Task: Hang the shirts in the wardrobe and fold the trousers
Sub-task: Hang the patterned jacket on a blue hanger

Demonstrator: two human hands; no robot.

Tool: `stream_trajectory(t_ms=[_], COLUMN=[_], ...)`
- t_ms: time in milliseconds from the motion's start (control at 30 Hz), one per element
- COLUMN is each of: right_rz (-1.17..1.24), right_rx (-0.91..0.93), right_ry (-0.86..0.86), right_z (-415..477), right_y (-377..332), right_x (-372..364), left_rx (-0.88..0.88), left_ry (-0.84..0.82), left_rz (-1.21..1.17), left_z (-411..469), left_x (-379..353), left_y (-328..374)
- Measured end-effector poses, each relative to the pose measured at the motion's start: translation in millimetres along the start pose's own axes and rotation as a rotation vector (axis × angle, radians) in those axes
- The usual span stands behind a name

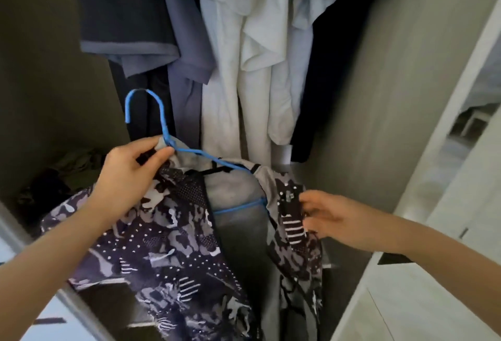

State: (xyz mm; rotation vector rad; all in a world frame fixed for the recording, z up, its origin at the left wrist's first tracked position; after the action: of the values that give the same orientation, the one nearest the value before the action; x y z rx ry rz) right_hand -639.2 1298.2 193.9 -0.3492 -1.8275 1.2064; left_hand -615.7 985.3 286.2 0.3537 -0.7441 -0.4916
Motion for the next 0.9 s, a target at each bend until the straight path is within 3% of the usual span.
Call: stream_trajectory(t_ms=[67,167,233,367,500,633,767,833,900], right_rz=[-0.382,-0.607,-0.641,-0.618,-0.522,-0.502,-0.704,-0.691,-0.724], right_rx=[0.082,0.138,0.238,0.485,0.402,0.243,0.149,0.13,0.193], right_ry=[0.094,0.15,0.203,0.47,0.599,0.526,0.232,0.097,0.094], right_z=[5.7,15.6,18.7,16.4,28.9,51.1,57.8,57.5,57.2], right_y=[9.3,25.3,22.1,-17.4,-36.5,-31.2,-38.2,-41.5,-51.6], right_x=[9.8,7.4,4.9,15.8,32.7,36.9,20.7,13.3,11.6], left_rx=[0.006,-0.027,-0.043,-0.052,-0.034,0.025,-0.014,-0.041,-0.064], left_ry=[-0.028,-0.036,-0.043,-0.079,-0.101,-0.077,-0.109,-0.135,-0.15], left_rz=[-0.101,-0.174,-0.201,-0.223,-0.242,-0.257,-0.186,-0.122,-0.111], left_z=[0.3,-0.3,0.4,0.8,-3.4,-7.8,-8.9,-9.6,-11.8], left_x=[-0.1,2.6,6.8,14.4,15.2,25.5,36.9,41.1,45.1], left_y=[9.3,23.5,28.1,31.0,27.1,14.6,13.2,15.3,20.0])
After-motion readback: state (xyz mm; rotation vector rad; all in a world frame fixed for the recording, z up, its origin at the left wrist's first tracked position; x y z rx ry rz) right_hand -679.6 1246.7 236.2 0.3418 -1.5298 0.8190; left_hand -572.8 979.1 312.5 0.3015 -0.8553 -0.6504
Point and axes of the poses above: each hand's wrist, its own z-axis towards the middle knuckle, its own x-axis out of the back of the hand, y = z × x, the point moved 9 cm from there along z, towards the middle knuckle, and after that the axes turned 10 degrees about z, right-handed, at the moved point
